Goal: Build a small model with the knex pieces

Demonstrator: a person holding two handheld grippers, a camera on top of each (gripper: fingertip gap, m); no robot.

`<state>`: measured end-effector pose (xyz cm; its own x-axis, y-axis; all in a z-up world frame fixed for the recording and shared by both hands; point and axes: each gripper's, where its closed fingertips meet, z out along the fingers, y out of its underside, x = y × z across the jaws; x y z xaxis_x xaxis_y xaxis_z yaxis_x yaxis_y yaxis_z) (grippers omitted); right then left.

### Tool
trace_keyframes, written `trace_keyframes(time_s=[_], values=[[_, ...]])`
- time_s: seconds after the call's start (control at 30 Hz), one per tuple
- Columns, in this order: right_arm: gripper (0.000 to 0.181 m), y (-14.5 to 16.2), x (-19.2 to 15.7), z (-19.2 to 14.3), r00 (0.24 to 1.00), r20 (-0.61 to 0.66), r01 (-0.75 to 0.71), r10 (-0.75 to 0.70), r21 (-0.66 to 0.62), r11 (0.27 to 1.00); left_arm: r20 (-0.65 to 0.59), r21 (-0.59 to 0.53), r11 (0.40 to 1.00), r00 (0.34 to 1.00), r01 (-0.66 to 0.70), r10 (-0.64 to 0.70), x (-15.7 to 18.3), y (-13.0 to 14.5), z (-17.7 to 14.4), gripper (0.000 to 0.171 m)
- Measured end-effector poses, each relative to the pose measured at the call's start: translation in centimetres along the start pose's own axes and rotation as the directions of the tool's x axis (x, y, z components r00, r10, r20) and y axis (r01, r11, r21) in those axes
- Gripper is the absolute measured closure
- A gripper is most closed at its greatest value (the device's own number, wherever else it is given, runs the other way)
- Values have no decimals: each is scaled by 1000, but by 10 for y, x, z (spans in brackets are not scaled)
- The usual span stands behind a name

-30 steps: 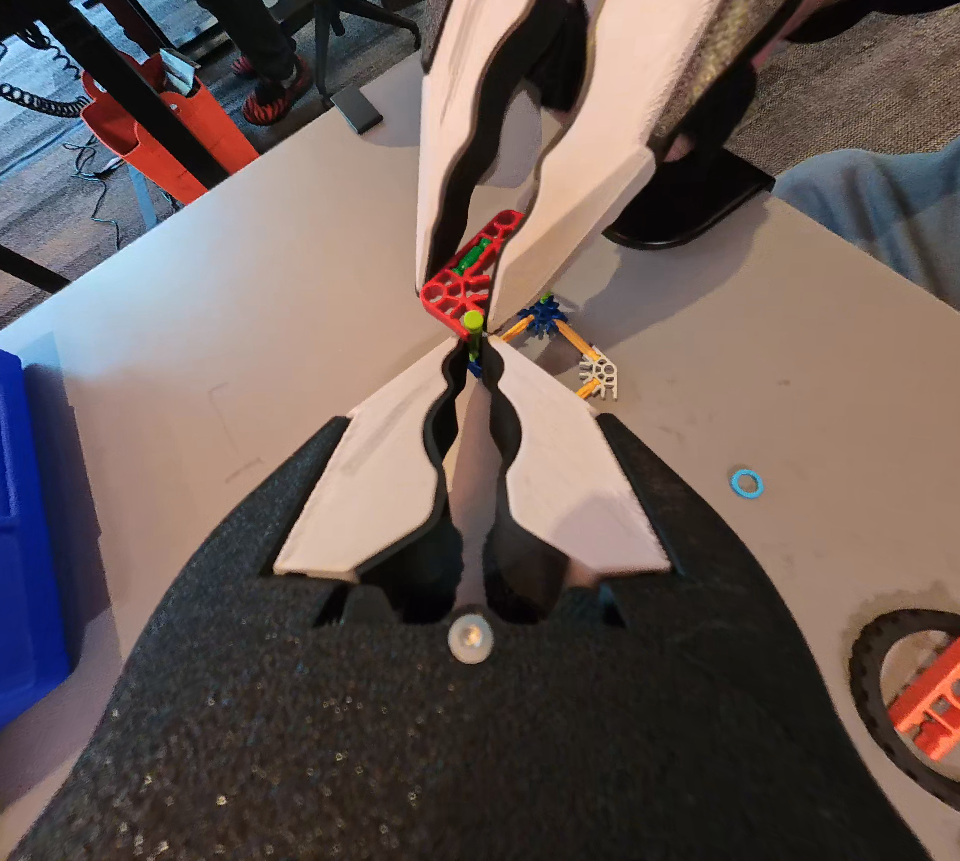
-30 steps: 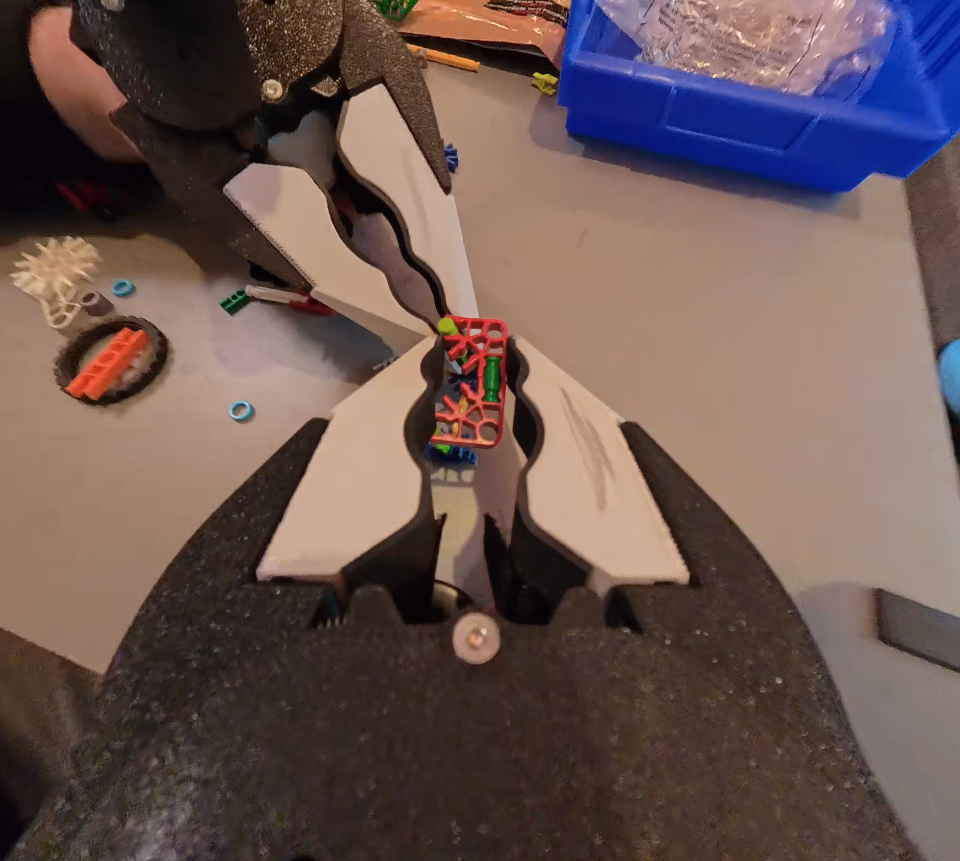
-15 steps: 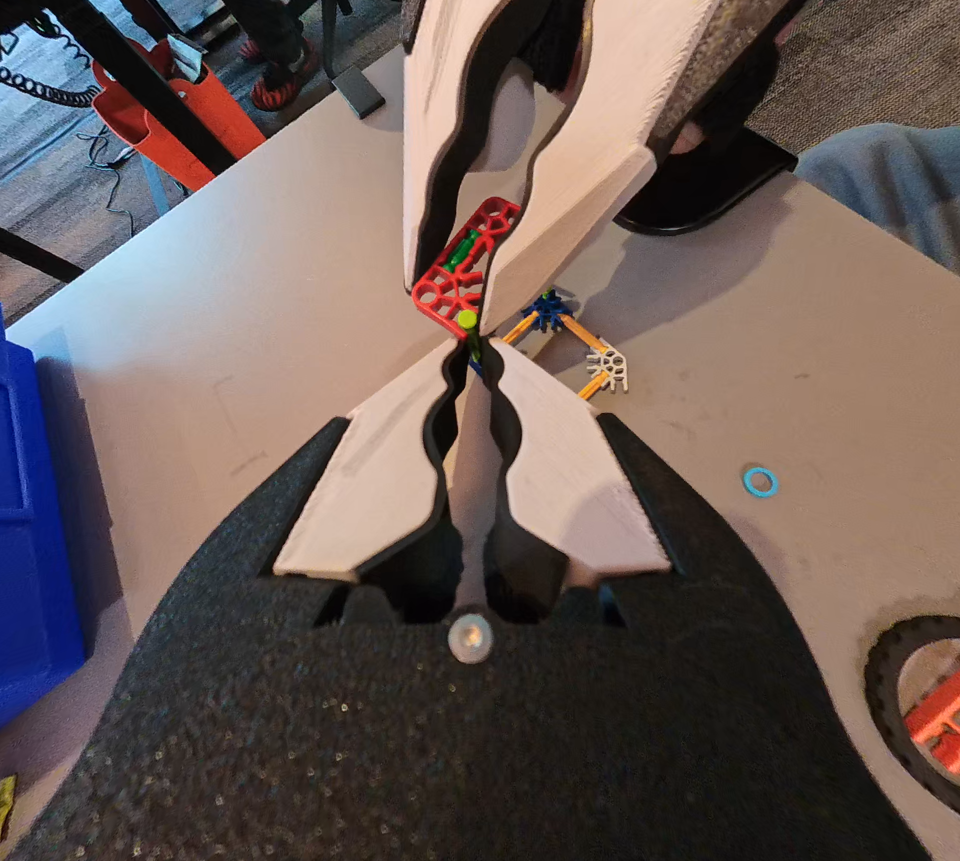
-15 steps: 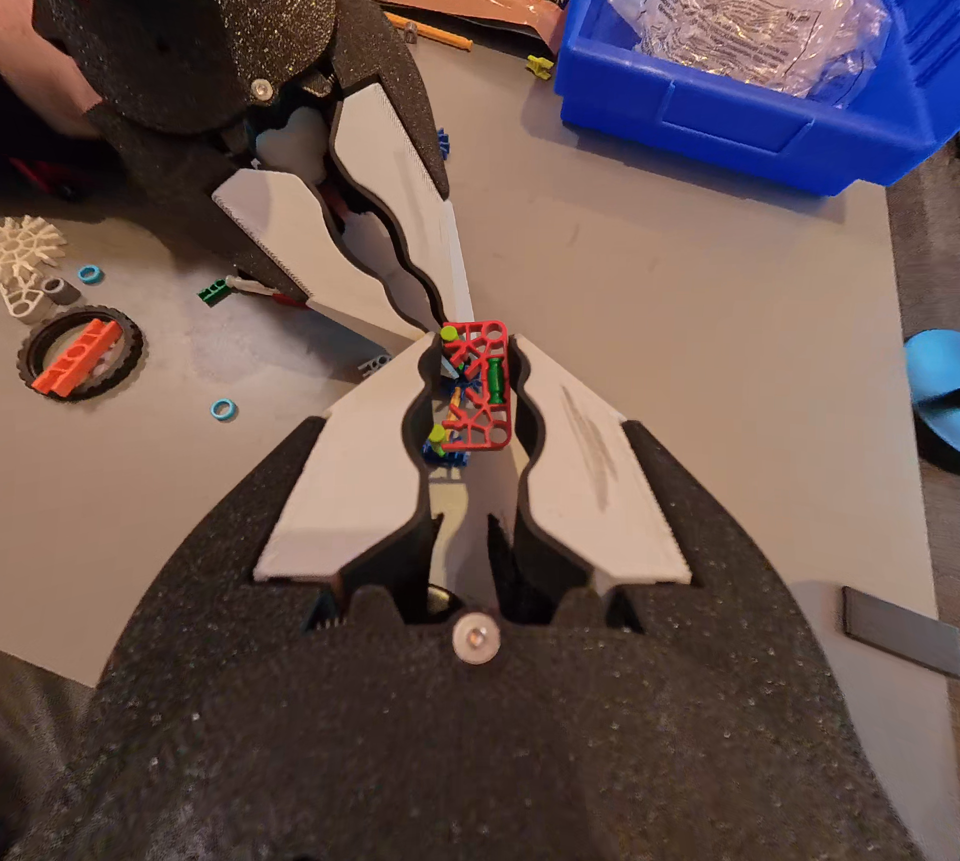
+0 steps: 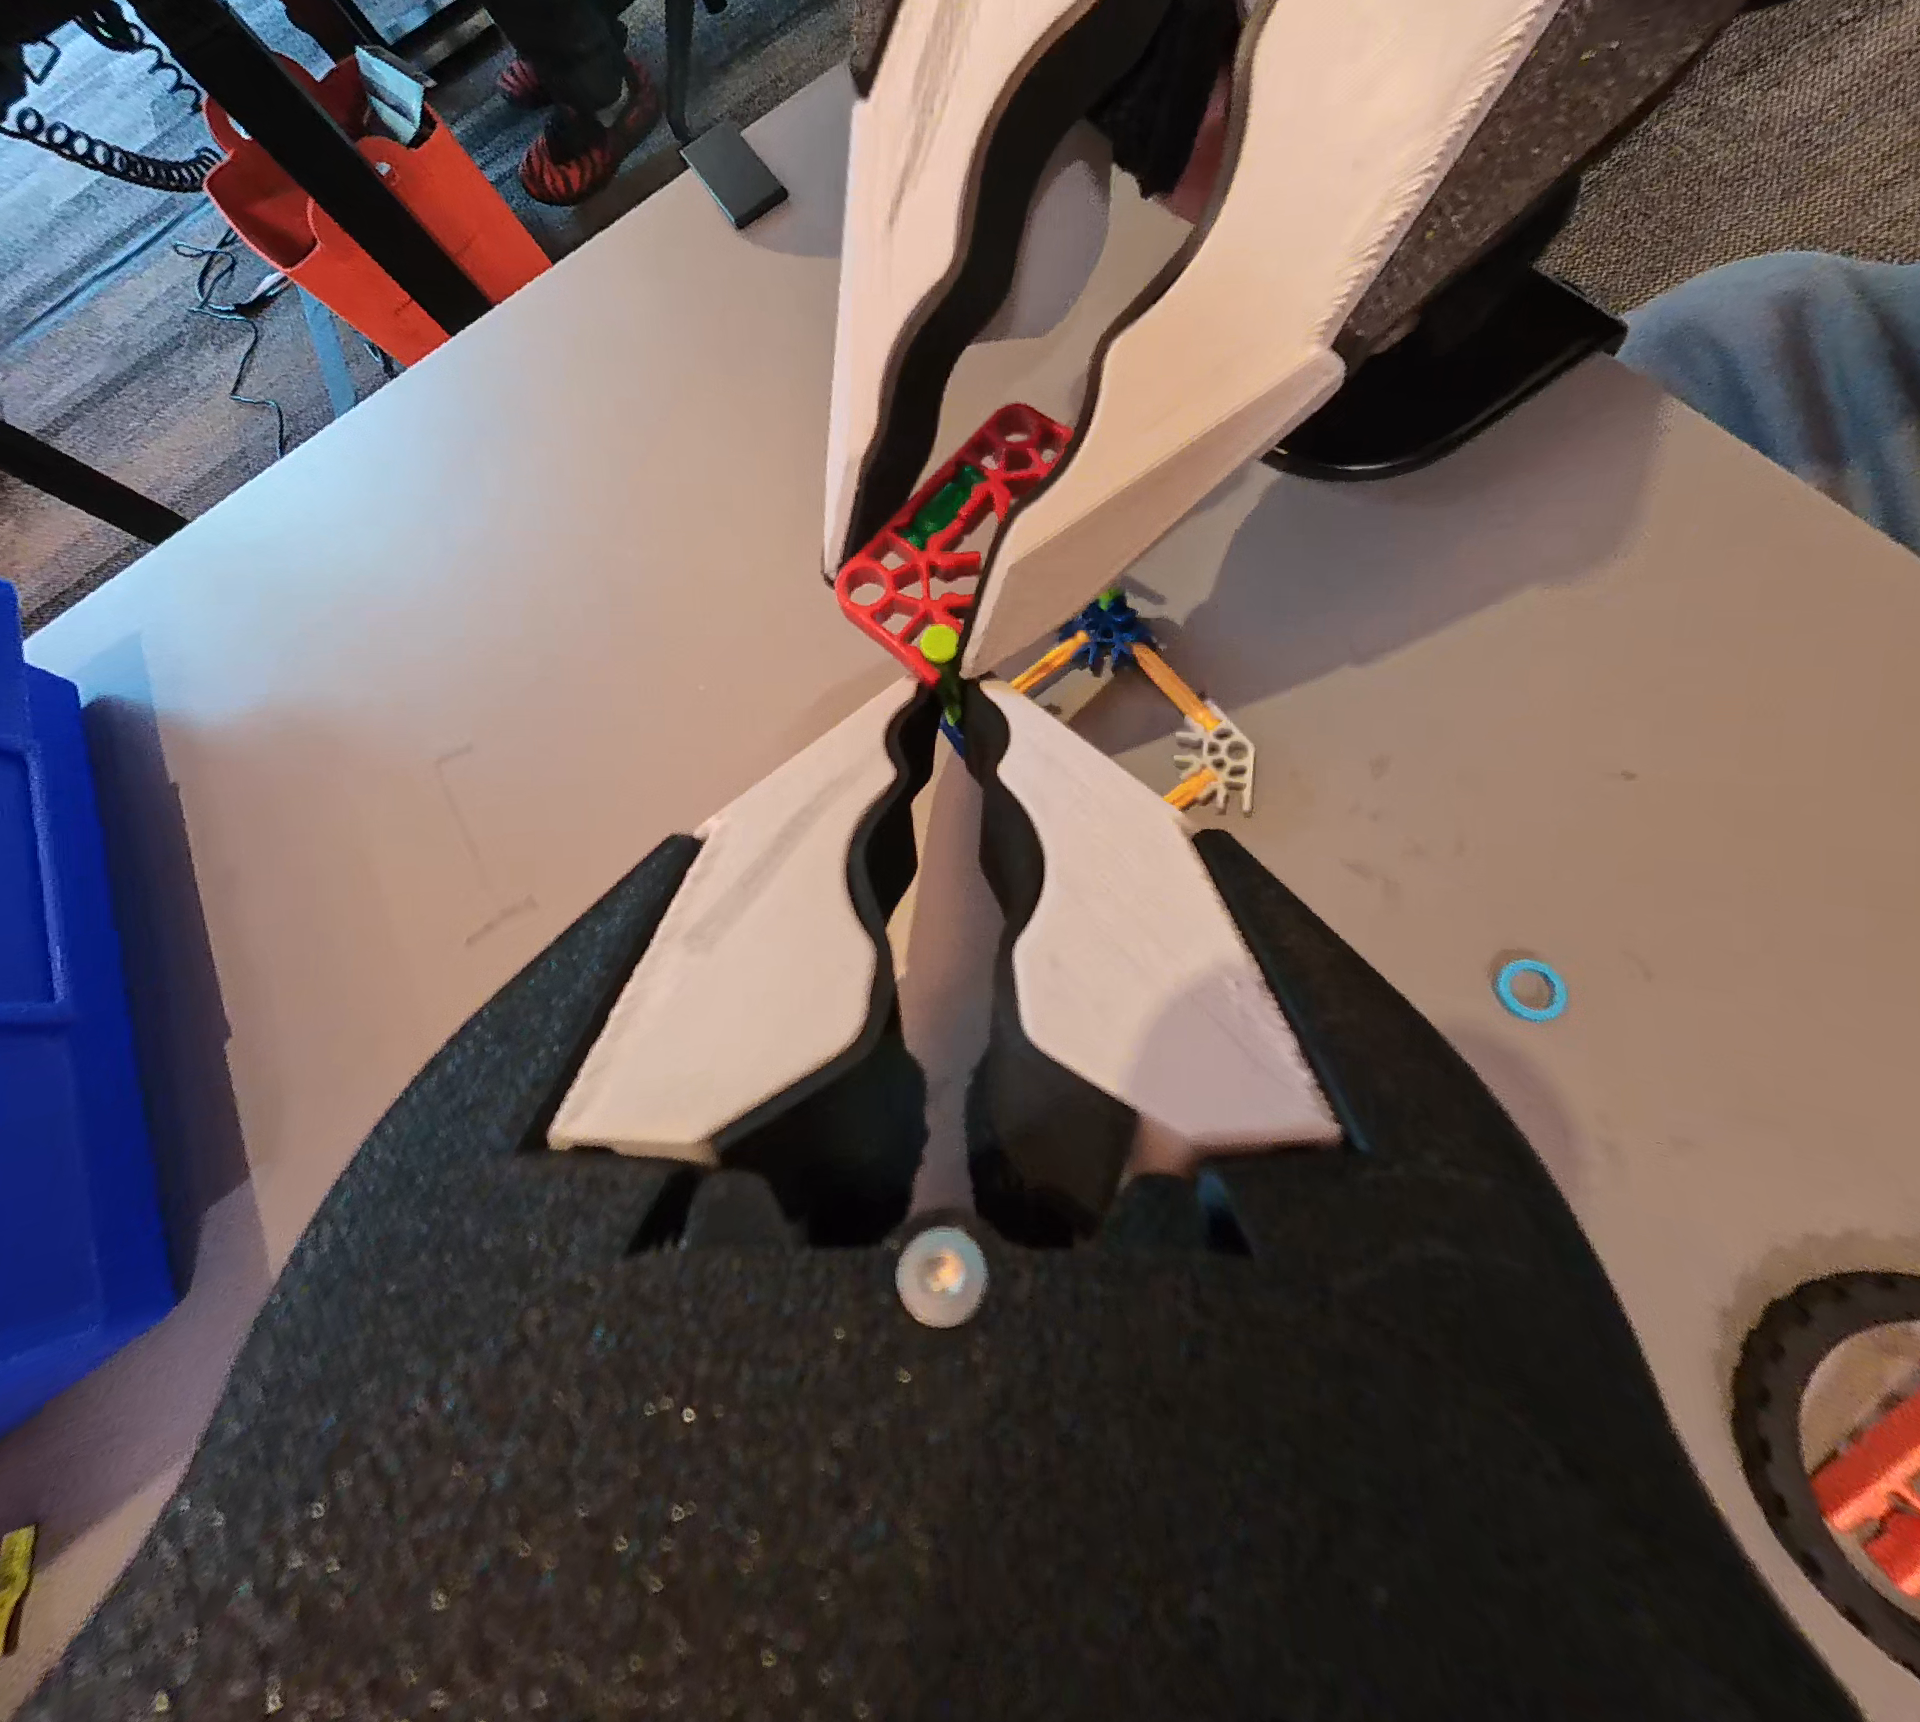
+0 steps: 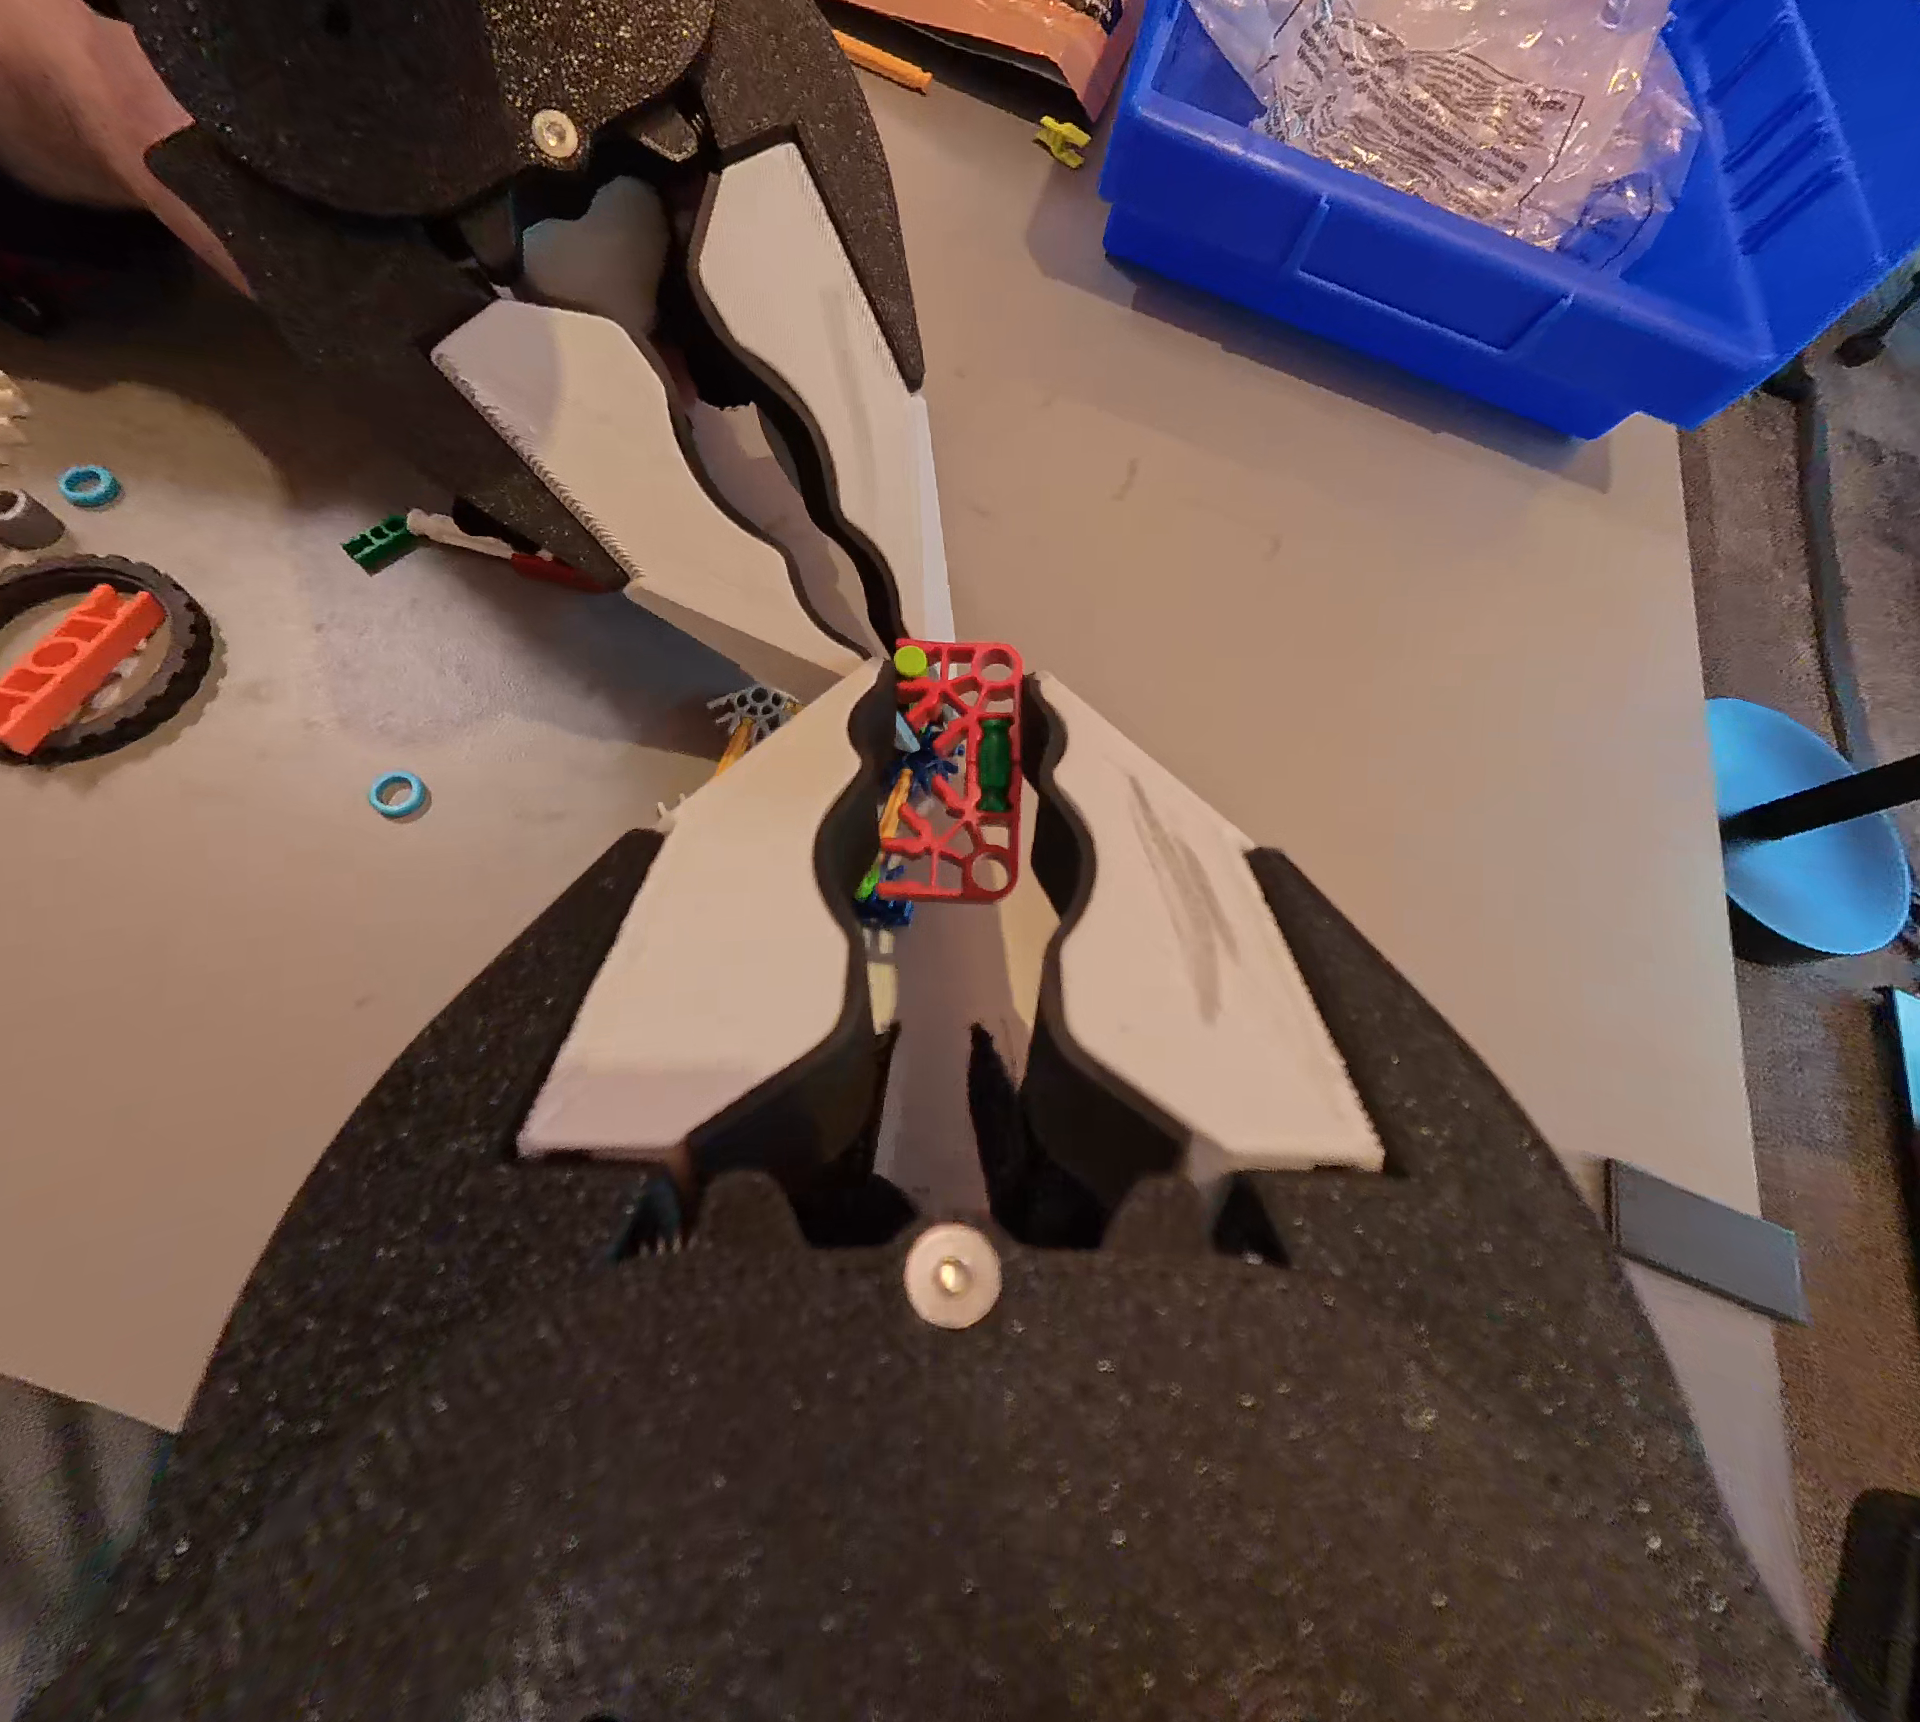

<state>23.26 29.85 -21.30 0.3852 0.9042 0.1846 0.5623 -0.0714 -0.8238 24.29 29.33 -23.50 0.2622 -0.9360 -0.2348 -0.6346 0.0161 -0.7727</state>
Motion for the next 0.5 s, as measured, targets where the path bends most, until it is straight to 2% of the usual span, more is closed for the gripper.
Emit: trace_keyframes(time_s=[0.17,0.3,0.5], values=[[160,0,0,-1,1000,-14,17,-17,10,1000,-5,-1,1000,1000,9,-9,0,0,1,171],[160,-1,-1,-1,994,-40,103,-103,5,995,-7,-2,1000,1000,10,-10,1,0,1,171],[161,-1,-2,-2,987,-28,158,-158,6,987,-5,-3,1000,1000,2,-2,1,-1,2,171]])
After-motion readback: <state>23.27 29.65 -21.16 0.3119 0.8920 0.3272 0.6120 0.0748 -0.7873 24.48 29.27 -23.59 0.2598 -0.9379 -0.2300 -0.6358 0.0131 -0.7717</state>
